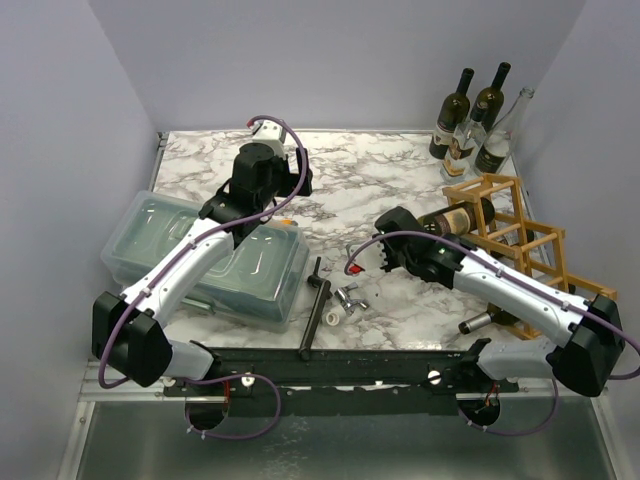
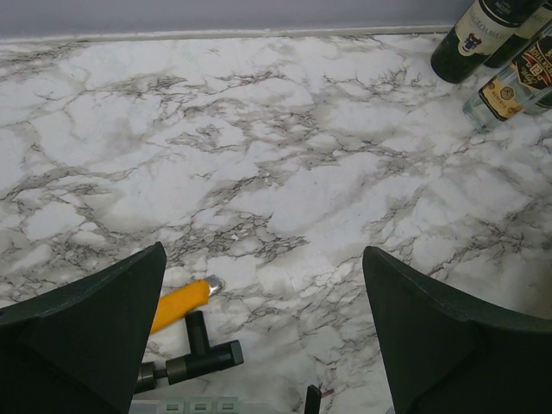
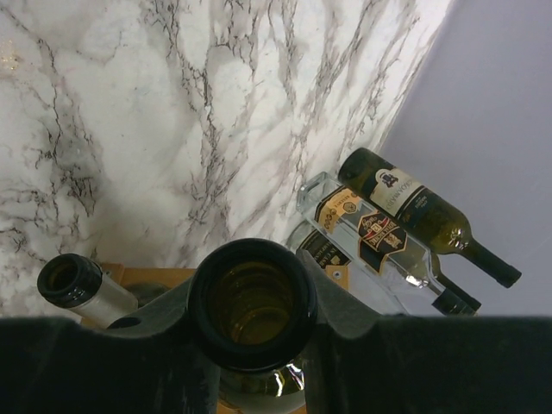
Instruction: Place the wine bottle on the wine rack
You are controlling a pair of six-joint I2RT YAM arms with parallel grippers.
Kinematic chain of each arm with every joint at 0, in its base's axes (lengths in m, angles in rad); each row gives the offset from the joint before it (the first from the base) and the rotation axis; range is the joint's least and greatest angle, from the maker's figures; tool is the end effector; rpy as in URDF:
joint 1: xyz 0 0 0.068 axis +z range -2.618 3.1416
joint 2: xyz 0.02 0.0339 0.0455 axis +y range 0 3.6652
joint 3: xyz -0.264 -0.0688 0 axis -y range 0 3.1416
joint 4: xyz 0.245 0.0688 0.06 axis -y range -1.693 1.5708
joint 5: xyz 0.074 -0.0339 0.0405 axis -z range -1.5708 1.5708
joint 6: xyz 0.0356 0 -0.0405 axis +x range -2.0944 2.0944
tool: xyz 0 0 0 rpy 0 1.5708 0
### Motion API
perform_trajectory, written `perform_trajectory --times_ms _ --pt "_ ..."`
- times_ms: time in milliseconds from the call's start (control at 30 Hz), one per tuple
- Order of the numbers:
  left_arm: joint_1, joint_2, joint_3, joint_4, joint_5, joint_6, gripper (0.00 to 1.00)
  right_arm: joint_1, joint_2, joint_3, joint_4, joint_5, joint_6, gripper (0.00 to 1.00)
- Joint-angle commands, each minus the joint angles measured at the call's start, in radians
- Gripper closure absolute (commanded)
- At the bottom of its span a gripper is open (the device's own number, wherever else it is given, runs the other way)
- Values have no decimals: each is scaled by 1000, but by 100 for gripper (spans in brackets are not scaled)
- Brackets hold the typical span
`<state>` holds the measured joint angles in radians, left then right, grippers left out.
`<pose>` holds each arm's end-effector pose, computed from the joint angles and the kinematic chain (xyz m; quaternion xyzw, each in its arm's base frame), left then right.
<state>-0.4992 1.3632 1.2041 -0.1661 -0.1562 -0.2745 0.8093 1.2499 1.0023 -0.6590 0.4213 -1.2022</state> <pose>0.2840 -0.1485 0.3574 0.0456 0.8098 -0.1607 0.5625 0.1862 0.1742 0.2783 -0.7443 0.5526 -0.2561 0.2741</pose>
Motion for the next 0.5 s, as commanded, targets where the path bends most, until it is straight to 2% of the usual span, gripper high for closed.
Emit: perform_trajectory --times_ms 0,467 --pt "5 -31 35 -3 32 -17 3 1 2 -1 41 165 -67 99" --pt "4 -39 37 -3 48 -28 3 -57 26 4 30 77 -98 99"
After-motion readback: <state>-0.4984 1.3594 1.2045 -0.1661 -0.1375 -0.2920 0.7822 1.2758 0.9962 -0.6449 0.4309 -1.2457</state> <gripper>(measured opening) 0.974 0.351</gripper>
